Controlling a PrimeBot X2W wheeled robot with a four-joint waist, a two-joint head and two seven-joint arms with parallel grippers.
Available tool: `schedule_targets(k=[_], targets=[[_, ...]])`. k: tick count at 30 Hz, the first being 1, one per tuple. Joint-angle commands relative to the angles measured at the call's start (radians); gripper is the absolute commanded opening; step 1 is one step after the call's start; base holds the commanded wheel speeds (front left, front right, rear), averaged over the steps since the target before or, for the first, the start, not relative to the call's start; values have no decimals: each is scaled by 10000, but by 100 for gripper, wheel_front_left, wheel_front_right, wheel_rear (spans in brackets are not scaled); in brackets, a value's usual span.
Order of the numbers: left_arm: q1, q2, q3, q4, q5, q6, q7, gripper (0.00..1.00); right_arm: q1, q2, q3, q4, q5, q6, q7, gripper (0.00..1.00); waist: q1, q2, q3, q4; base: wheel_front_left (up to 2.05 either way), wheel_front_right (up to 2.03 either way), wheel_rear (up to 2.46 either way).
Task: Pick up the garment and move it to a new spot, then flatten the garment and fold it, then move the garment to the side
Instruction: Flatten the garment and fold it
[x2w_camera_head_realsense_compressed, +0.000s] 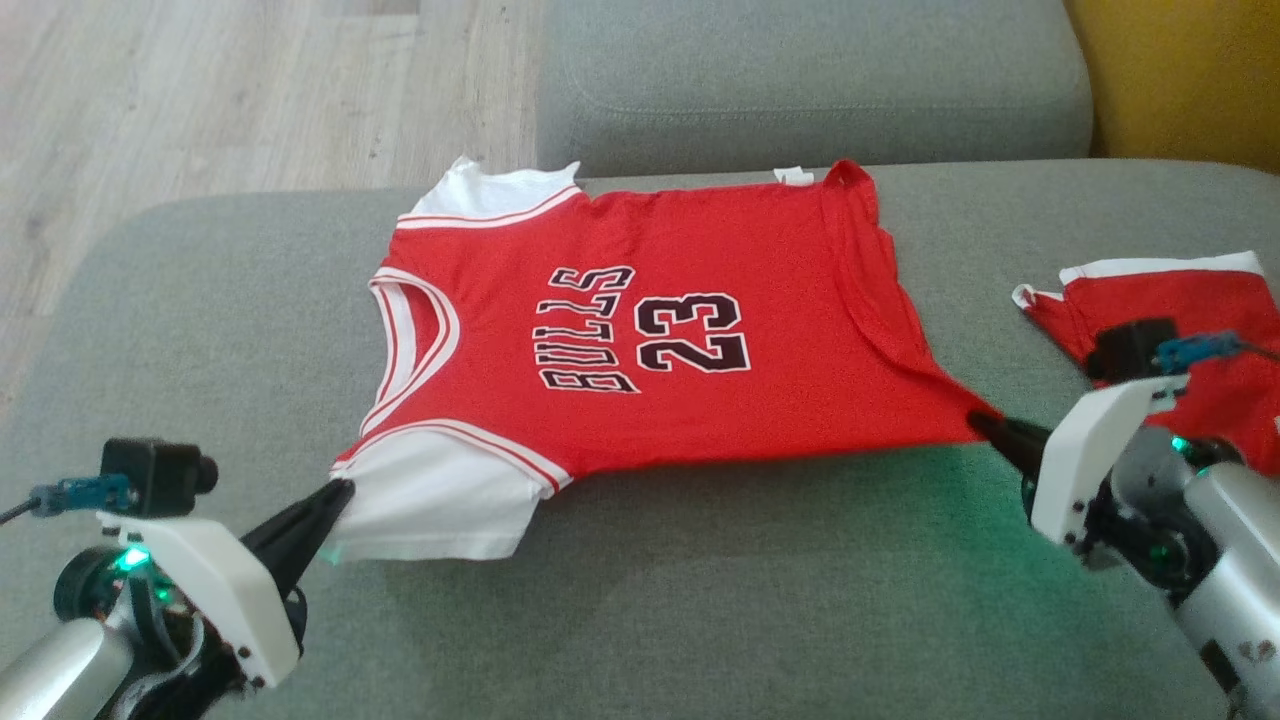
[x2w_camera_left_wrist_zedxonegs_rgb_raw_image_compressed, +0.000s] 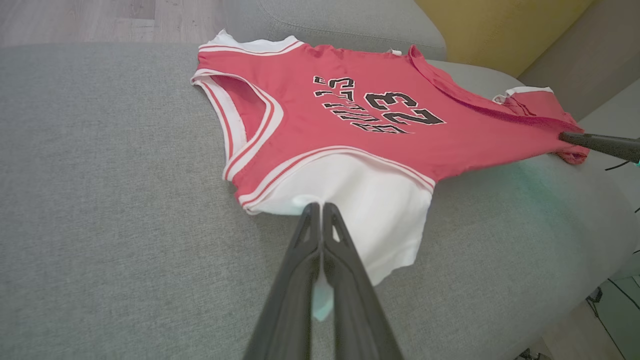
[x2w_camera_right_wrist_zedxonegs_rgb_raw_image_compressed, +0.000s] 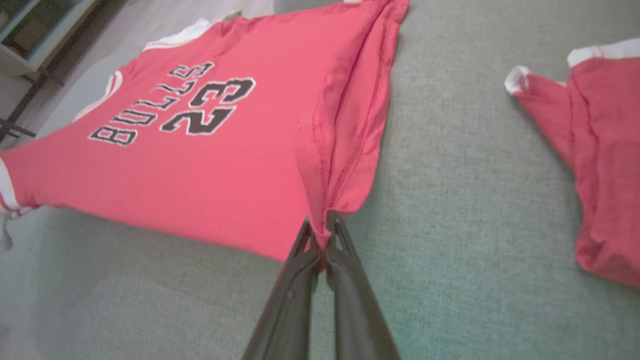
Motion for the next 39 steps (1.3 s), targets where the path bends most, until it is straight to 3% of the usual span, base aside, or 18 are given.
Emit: schedule_targets(k=[1, 16, 27, 39], targets=[[-706, 462, 650, -311, 83, 96, -83, 0, -285, -131, -326, -440, -44, 67, 51, 0, 0, 0, 145, -8, 0, 0, 0], [-3054, -266, 316, 1206, 539, -101, 889, 0, -1086, 1175, -1713, -556, -1452, 67, 806, 0, 0, 0, 1072, -84, 0, 0, 0], [-5582, -1082, -458, 3793, 1472, -627, 1830, 0, -2664, 2206, -2454, 692, -3026, 67, 847, 0, 0, 0, 2140, -289, 0, 0, 0], [-7094, -1936, -1068, 5921, 2108, -944, 1691, 0, -3662, 2685, -2364, 1640, -3690, 67, 348, 0, 0, 0, 2967, -349, 0, 0, 0]])
